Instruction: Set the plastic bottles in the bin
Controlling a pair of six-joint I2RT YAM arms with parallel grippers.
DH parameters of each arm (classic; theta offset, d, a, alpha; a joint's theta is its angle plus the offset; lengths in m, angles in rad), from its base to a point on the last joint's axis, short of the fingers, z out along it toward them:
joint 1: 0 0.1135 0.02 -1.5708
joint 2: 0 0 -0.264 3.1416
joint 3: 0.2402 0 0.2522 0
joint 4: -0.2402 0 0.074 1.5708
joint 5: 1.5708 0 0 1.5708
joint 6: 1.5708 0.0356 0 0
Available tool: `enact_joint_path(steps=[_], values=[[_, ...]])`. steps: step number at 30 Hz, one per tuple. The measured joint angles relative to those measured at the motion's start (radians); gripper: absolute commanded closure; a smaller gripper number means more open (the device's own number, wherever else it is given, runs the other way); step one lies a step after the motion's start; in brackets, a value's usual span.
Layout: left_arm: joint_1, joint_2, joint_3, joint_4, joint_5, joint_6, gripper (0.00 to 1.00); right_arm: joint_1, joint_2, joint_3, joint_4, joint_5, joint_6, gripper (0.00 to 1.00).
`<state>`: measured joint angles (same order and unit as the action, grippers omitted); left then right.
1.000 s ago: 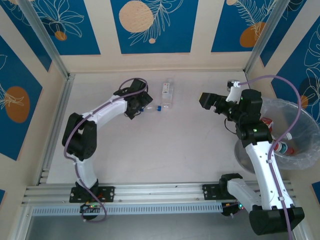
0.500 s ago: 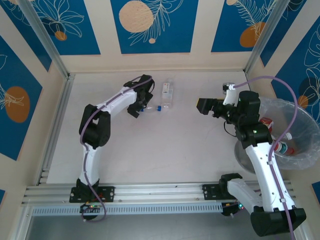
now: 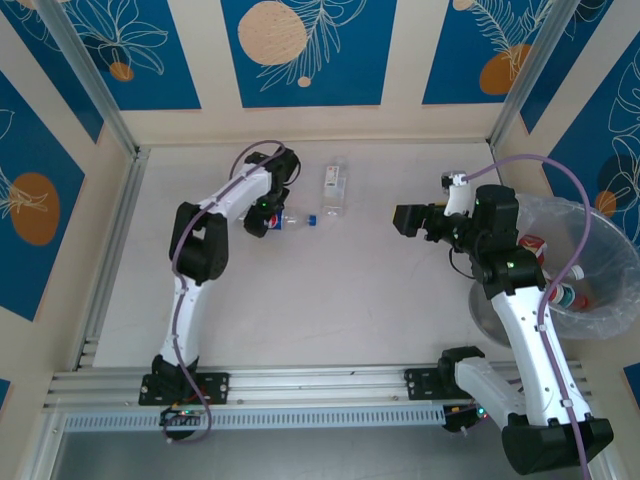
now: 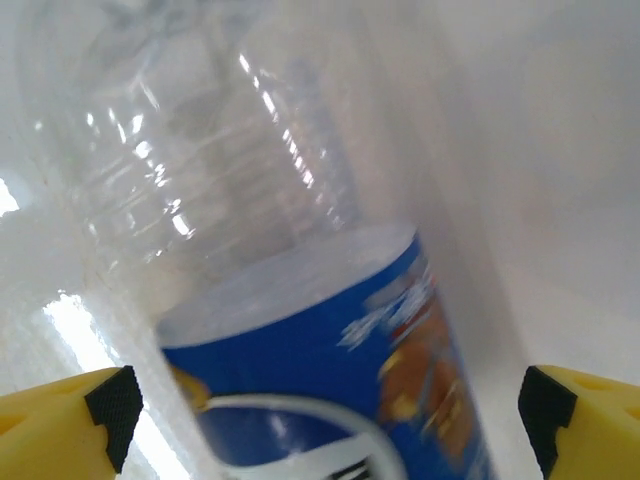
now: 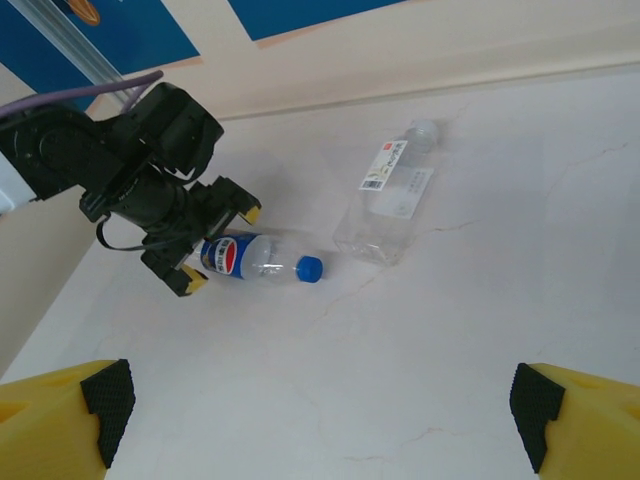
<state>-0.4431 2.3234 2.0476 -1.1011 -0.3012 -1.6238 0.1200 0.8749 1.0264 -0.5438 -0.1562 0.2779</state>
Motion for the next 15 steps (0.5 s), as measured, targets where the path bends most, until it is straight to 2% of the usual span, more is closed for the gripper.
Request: enact_joint_path(steps=[8, 15], values=[[0.029, 0.061, 0.034, -0.016, -0.04, -0.03, 0.06, 0.005, -0.008, 0.0, -0.007, 0.003, -0.015, 0.01], [0.045, 0.07, 0.034, -0.021, -0.056, -0.035, 0.19, 0.005, -0.006, 0.0, -0.011, 0.014, -0.018, 0.0]])
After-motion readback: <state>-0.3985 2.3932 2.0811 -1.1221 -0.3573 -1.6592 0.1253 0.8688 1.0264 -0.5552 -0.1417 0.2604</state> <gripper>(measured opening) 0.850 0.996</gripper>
